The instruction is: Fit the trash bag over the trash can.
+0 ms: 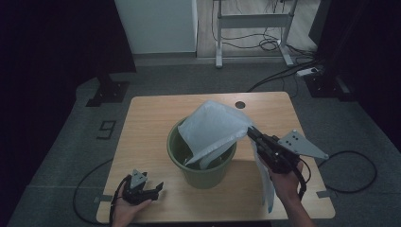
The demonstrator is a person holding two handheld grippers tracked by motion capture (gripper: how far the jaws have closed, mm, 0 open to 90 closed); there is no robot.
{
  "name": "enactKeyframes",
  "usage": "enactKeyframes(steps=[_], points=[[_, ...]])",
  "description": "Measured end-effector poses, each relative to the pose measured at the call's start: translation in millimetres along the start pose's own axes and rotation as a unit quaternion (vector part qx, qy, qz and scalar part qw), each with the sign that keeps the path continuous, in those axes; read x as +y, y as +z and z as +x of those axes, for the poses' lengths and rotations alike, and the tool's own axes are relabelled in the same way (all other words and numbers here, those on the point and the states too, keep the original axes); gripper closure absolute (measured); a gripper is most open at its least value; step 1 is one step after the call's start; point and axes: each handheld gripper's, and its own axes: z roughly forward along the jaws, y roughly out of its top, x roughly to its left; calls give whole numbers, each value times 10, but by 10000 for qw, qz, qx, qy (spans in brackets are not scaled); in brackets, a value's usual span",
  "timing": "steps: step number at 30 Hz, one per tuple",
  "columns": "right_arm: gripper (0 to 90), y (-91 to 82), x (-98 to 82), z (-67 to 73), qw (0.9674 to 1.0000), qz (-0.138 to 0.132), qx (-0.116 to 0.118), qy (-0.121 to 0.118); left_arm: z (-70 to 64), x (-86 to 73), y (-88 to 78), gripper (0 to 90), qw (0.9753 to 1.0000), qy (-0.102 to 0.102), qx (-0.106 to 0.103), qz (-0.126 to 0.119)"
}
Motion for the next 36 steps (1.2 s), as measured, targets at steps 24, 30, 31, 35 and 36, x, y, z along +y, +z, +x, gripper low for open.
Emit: enactKeyframes(steps=[24, 30, 31, 35, 36], points=[[524, 323, -609, 290, 9962, 517, 647, 275, -8, -8, 36, 198, 10000, 57, 4, 63], [343, -3, -672, 266, 9977, 452, 279, 419, -36, -2, 51, 198, 9999, 91, -12, 87], [333, -54, -701, 260, 9977, 463, 247, 431, -39, -1, 52, 198, 9999, 103, -11, 92], [296, -201, -886, 275, 9969, 662, 113, 413, -52, 13, 51, 198, 9999, 85, -61, 56], [287, -223, -944, 281, 9964, 732, 95, 415, -54, 16, 51, 198, 9999, 85, -63, 53]])
